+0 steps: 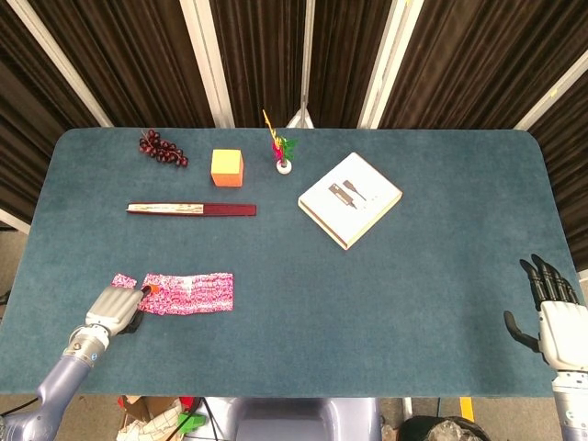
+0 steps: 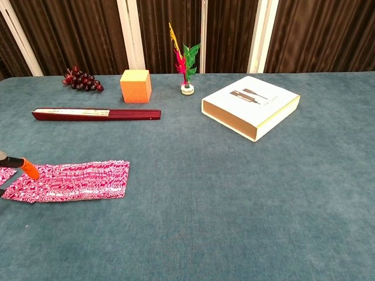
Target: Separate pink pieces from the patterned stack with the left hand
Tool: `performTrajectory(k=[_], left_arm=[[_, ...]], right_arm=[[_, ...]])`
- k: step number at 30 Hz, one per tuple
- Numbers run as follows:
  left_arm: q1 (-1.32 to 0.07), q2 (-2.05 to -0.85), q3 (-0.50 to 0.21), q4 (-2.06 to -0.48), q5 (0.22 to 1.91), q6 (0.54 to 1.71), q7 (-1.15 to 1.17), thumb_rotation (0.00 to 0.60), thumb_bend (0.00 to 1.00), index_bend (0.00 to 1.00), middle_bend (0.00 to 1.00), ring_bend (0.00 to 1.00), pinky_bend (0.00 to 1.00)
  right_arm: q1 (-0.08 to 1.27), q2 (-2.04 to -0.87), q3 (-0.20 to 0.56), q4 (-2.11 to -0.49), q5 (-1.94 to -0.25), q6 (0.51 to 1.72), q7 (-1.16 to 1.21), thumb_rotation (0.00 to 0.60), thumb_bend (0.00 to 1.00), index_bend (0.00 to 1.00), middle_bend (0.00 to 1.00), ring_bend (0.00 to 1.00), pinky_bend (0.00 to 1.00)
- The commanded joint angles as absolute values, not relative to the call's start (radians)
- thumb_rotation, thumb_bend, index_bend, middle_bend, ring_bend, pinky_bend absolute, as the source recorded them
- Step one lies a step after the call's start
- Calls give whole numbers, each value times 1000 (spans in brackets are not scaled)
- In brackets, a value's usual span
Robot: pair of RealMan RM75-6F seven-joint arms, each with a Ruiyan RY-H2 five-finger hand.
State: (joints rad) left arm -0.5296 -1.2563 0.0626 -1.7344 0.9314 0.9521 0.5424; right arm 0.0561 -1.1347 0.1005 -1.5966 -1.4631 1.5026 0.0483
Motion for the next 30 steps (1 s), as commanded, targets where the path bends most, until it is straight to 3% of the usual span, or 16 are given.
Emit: performTrajectory(k=[1, 30], left_arm=[[-530, -1257, 66, -1735, 929, 956, 547, 600, 768, 212, 871, 727, 761], [-547, -1246, 104, -1747, 882, 939, 559, 600, 769, 216, 875, 731, 767]], right_arm=[[58, -1135, 102, -1602, -1461, 1501, 43, 600, 388, 81, 54, 85, 165], [49, -1144, 95, -1563, -1469, 1511, 78, 600, 389, 82, 56, 85, 165]])
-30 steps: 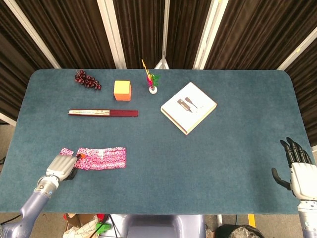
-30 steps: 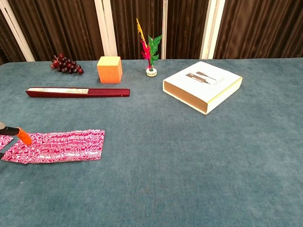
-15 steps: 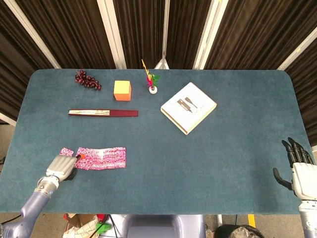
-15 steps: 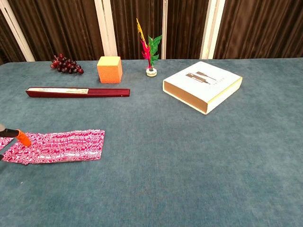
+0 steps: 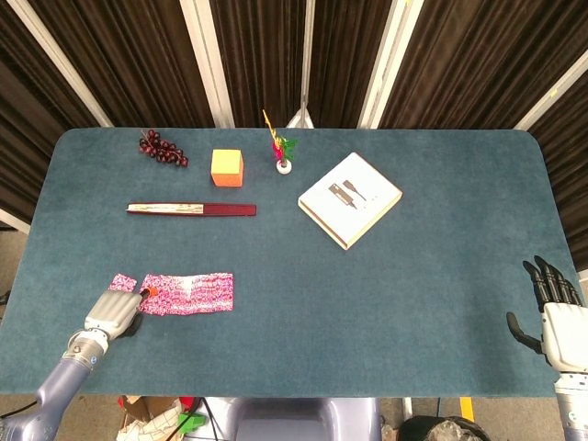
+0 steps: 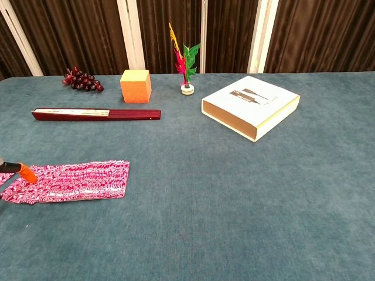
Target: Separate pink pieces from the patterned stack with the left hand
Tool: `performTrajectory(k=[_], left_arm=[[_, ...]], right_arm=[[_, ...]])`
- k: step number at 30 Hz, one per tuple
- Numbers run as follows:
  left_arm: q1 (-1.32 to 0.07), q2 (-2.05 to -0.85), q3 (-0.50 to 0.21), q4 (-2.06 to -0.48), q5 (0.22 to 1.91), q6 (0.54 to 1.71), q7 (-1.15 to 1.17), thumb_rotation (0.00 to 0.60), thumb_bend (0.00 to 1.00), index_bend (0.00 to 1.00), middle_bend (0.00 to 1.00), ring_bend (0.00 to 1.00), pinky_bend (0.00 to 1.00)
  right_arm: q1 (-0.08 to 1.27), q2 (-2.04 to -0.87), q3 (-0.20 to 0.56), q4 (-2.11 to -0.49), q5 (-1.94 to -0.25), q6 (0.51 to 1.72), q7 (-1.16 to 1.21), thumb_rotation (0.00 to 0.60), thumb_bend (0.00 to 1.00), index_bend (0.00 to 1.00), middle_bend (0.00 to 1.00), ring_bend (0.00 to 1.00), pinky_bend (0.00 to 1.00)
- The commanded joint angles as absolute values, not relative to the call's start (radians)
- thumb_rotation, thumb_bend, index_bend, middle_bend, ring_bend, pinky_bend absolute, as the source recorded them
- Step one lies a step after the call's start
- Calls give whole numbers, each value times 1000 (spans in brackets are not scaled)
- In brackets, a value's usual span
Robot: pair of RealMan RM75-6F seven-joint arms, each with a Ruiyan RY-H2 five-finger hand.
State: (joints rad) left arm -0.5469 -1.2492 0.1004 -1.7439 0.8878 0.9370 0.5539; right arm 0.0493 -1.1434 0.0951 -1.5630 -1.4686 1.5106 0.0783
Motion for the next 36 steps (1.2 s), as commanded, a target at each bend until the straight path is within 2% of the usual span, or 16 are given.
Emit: performTrajectory(k=[1, 9, 27, 36], left_arm=[[-546, -1245, 107, -1749, 879, 941, 561, 600, 768, 217, 875, 731, 767], [-544, -1235, 134, -1763, 856, 937, 575, 600, 767, 220, 875, 731, 767], [-509, -1235, 180, -1778, 978, 953, 539, 600, 765, 219, 876, 732, 767], [-476, -1221, 207, -1804, 1011, 1007, 562, 600, 758, 218, 876, 732, 767]], right_arm=[[48, -1143, 95, -1563, -1469, 1512, 79, 600, 389, 82, 57, 85, 165], [47, -1139, 95, -1563, -1470, 1513, 86, 600, 389, 82, 58, 85, 165], [48, -1140, 96, -1566, -1470, 1512, 85, 600, 388, 82, 58, 85, 165], [48, -1141, 94, -1568, -1470, 1510, 87, 600, 389, 82, 58, 85, 165]])
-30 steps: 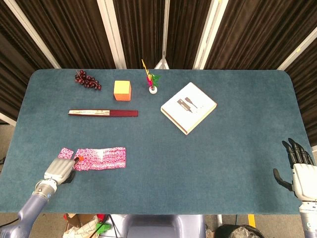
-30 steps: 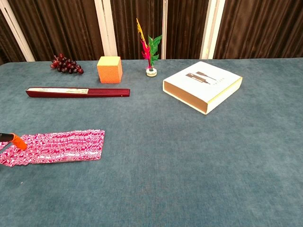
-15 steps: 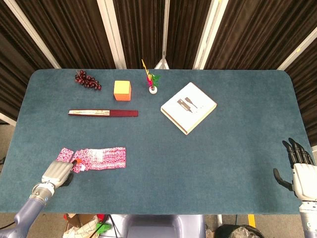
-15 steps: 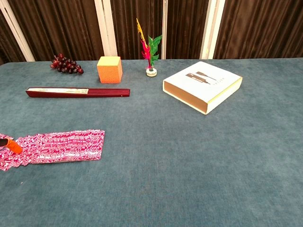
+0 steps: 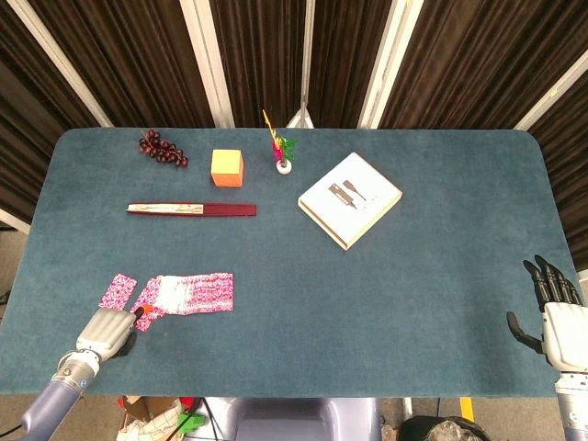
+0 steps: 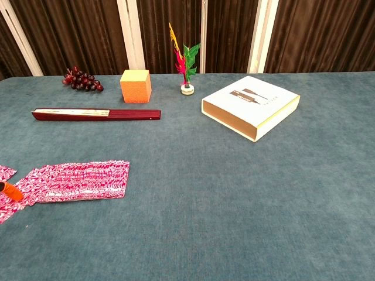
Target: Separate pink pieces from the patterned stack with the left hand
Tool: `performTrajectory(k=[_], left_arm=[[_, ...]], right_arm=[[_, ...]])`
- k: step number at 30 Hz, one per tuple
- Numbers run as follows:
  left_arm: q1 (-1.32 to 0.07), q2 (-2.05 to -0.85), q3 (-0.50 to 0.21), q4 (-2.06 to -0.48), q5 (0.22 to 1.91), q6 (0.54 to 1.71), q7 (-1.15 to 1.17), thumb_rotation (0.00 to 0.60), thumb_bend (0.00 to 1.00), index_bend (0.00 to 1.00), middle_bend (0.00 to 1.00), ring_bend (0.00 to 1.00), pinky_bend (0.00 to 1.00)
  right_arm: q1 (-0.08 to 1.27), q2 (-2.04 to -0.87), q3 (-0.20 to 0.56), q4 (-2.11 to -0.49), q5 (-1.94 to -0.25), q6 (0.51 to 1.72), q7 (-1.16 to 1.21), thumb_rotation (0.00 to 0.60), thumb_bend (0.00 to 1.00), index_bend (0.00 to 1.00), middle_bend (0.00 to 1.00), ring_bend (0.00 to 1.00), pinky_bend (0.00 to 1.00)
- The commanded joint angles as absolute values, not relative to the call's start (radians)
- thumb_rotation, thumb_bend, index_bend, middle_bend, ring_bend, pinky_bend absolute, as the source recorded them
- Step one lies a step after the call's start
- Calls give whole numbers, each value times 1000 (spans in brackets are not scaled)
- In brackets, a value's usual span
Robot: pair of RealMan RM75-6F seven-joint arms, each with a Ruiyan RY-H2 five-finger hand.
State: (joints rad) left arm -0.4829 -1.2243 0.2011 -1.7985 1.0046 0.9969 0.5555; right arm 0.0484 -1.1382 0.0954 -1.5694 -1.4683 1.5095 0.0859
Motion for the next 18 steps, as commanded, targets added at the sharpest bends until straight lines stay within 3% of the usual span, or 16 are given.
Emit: performTrajectory(k=[1, 18], left_arm=[[-473, -1219, 210, -1806, 1014, 1010, 567, 600, 758, 218, 876, 732, 767], [-429, -1190, 272, -1849, 1089, 1039, 605, 600, 756, 217, 879, 734, 770]], right_arm=[[48, -1141, 93, -1567, -1471, 1511, 87, 600, 389, 82, 58, 85, 165], [48, -1139, 95, -1561, -1469, 1509, 97, 600, 388, 81, 58, 85, 165]])
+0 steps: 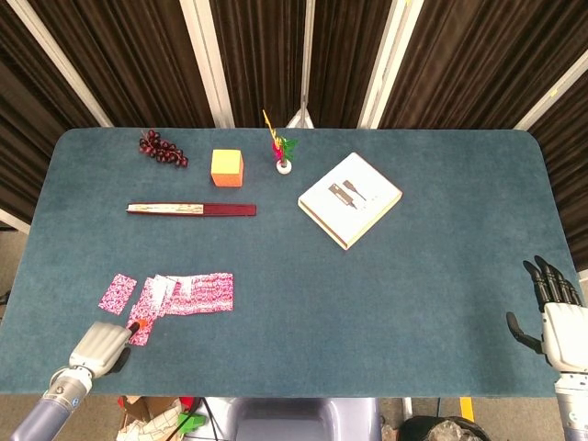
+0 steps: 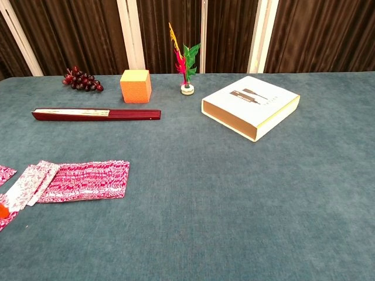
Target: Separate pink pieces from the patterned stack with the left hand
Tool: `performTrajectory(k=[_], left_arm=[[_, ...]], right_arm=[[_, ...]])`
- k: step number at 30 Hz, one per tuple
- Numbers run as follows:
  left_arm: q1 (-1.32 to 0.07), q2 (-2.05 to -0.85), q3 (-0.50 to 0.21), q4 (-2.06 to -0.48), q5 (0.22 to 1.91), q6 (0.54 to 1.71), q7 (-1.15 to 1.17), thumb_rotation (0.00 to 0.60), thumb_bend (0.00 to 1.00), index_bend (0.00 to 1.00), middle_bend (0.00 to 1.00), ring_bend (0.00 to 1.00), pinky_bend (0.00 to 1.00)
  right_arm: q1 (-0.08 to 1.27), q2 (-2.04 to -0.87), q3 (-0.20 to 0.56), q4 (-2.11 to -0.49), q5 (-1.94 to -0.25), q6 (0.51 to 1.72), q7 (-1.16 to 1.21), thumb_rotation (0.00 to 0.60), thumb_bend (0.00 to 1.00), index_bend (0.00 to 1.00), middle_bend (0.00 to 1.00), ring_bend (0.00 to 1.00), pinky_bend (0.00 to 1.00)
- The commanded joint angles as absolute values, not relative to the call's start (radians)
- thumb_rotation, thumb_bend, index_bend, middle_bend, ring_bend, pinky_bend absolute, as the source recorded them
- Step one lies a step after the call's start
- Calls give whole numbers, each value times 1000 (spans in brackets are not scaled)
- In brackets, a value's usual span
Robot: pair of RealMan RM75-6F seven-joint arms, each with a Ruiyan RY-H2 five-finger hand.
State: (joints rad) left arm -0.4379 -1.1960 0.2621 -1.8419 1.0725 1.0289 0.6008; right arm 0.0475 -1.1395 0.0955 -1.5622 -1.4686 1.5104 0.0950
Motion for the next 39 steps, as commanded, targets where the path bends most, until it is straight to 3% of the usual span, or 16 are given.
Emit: performTrajectory(k=[1, 12, 26, 39], left_arm=[[-424, -1187, 276, -1854, 1098, 1045, 606, 600, 756, 217, 879, 734, 770], [-383, -1164, 311, -1882, 1183, 1093, 624, 600, 754, 218, 879, 734, 770], [-363, -1152, 293, -1895, 1221, 1108, 613, 600, 754, 213, 879, 734, 770], [-325, -1020, 276, -1995, 1409, 1217, 504, 600, 751, 203, 879, 734, 770]], right_arm=[[48, -1141, 93, -1559, -1469, 1508, 96, 600, 389, 82, 58, 85, 165], [48, -1155, 92, -1548, -1470, 1508, 96, 600, 389, 82, 58, 85, 165], [55, -1137, 100, -1584, -1459, 1498, 83, 600, 389, 82, 59, 85, 165], [50, -1141, 95, -1571, -1462, 1501, 90, 600, 389, 82, 59, 85, 165]])
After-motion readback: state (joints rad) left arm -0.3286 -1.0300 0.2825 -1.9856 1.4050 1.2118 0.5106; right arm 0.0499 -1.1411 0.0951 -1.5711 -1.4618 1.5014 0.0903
